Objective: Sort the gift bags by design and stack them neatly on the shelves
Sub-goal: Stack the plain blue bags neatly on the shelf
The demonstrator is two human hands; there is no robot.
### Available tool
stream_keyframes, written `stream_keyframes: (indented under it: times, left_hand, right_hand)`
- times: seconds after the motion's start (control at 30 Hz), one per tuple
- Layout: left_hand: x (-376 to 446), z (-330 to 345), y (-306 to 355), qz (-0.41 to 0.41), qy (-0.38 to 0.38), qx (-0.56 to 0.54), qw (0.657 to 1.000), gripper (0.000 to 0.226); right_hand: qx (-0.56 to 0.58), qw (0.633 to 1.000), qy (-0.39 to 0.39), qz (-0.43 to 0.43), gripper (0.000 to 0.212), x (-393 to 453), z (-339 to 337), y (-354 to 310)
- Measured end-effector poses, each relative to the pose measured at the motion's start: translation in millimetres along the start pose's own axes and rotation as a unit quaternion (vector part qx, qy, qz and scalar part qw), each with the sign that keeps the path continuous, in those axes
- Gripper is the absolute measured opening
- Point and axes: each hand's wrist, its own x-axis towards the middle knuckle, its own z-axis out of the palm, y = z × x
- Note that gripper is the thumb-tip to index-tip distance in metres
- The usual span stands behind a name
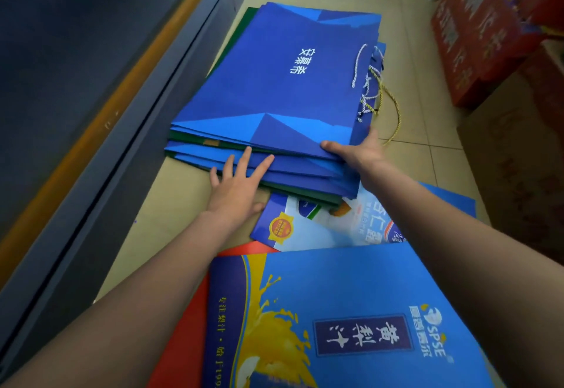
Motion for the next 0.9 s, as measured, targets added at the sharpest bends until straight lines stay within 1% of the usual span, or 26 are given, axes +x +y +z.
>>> stream_keyframes:
  times: [0.1, 0.17, 0.23, 0.3, 0.33, 0.37, 0.43, 0.5, 0.57, 0.67, 0.7, 0.77, 0.87, 0.9]
  left_hand:
    - [-7.5, 1.9, -7.8, 0.013, 0.032, -0.035, 0.999, 0.091]
    - [-13.7, 1.6, -13.2, 0.016, 0.065, -0.056, 0.996, 0.090]
    - [-19.2, 1.0, -16.9, -0.023, 0.107, -0.135, 0.985, 0.087]
    - [-21.7, -0.8, -19.1, -0.086, 0.143, -0.238, 0.957, 0.081]
    - [-22.1, -2.8, -20.4, -0.110, 0.158, -0.267, 0.944, 0.076]
    - [-22.5, -4.9, -21.7, -0.129, 0.170, -0.278, 0.937, 0.072]
    - [-24.1, -10.4, -22.5, -0.141, 0.177, -0.262, 0.938, 0.068]
    - [-27.2, -14.8, -19.1, -0.117, 0.166, -0.236, 0.950, 0.070]
    - [-27.5, -14.5, -11.6, -0.107, 0.137, -0.250, 0.952, 0.073]
    - [-23.8, -10.7, 1.8, -0.155, 0.056, -0.315, 0.935, 0.076]
    - [-22.5, -8.6, 6.2, -0.174, 0.029, -0.331, 0.927, 0.075]
    - [-20.7, -6.5, 11.6, -0.203, 0.005, -0.338, 0.919, 0.076]
    - [-17.3, -6.1, 4.2, -0.236, 0.005, -0.343, 0.909, 0.077]
    - [-14.7, -6.2, -0.6, -0.243, 0.001, -0.333, 0.911, 0.076]
  right_hand:
    - [0.040, 0.999, -0.005, -0.008, 0.100, -0.3, -3.7, -4.8]
    - [0.068, 0.997, -0.002, -0.025, 0.091, -1.3, -2.4, -5.4]
    - [0.076, 0.996, 0.001, -0.042, 0.085, -4.9, 0.1, -8.7]
    - [0.067, 0.996, 0.003, -0.057, 0.083, -8.3, -4.0, -17.3]
    - [0.056, 0.996, 0.006, -0.068, 0.082, -9.6, -9.6, -23.5]
    - [0.037, 0.996, 0.006, -0.076, 0.082, -10.0, -17.5, -29.4]
    - [-0.013, 0.996, 0.007, -0.085, 0.082, -10.6, -41.1, -40.0]
    - [-0.063, 0.994, -0.003, -0.085, 0.078, -10.5, -71.8, -47.8]
    - [-0.112, 0.991, -0.021, -0.077, 0.074, -13.3, -101.5, -47.5]
    - [-0.154, 0.985, -0.057, -0.047, 0.077, -29.8, -127.9, -26.8]
    - [-0.143, 0.987, -0.063, -0.035, 0.078, -37.5, -132.9, -13.5]
    - [-0.105, 0.991, -0.077, -0.002, 0.078, -54.4, -137.3, 19.9]
    - [-0.047, 0.994, -0.074, 0.068, 0.077, -69.0, -137.8, 60.2]
    - [-0.035, 0.994, -0.064, 0.082, 0.075, -67.9, -137.1, 69.4]
